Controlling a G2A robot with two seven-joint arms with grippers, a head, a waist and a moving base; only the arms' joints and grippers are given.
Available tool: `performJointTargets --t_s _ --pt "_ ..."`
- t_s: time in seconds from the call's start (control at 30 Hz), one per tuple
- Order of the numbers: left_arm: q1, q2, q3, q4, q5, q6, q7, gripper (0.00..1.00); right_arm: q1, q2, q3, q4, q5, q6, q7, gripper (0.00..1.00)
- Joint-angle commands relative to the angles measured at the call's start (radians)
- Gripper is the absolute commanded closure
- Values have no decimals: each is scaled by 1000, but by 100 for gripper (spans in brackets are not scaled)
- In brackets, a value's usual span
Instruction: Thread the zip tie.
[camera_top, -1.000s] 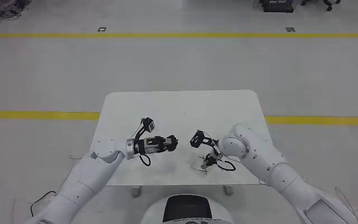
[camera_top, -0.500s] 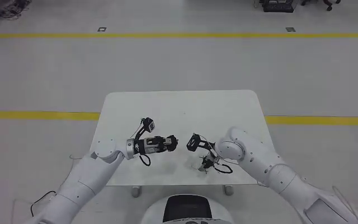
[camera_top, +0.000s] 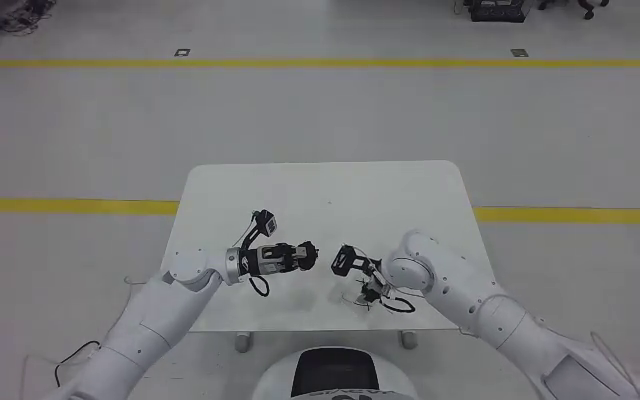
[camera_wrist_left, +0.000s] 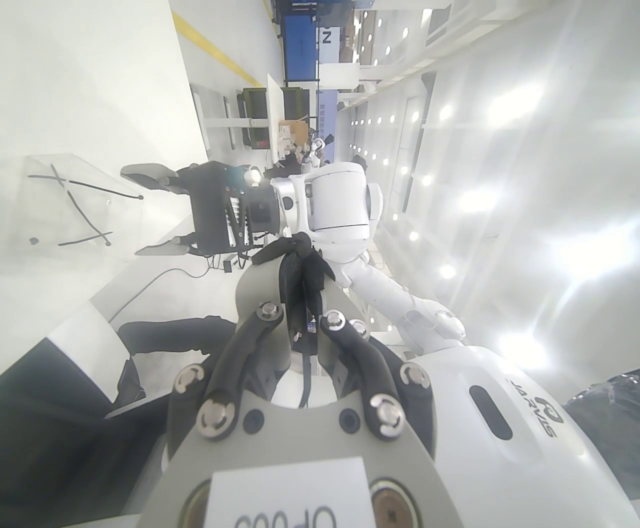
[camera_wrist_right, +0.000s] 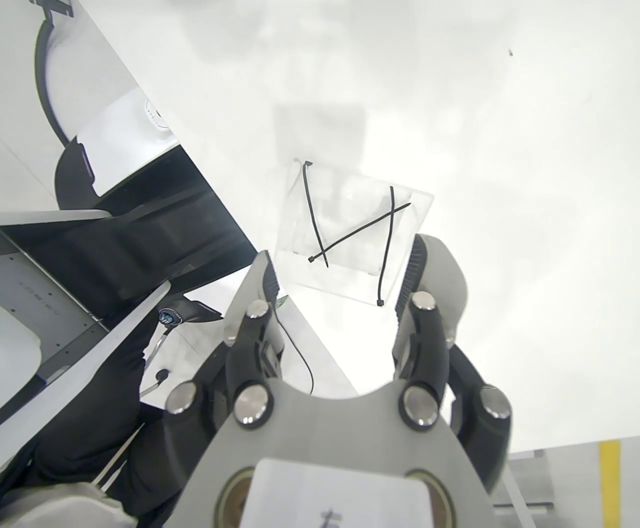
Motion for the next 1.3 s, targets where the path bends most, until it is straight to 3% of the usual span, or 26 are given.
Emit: performJointTargets --t_s 0.0,0.43,1.27 --pt "0 0 0 0 0 0 0 100 7 0 -11 7 9 0 -2 64" --pt "0 0 0 0 0 0 0 100 99 -3 -137 107 113 0 -84 72" --pt "0 0 0 0 0 0 0 100 265 -29 -407 213 197 0 -169 67"
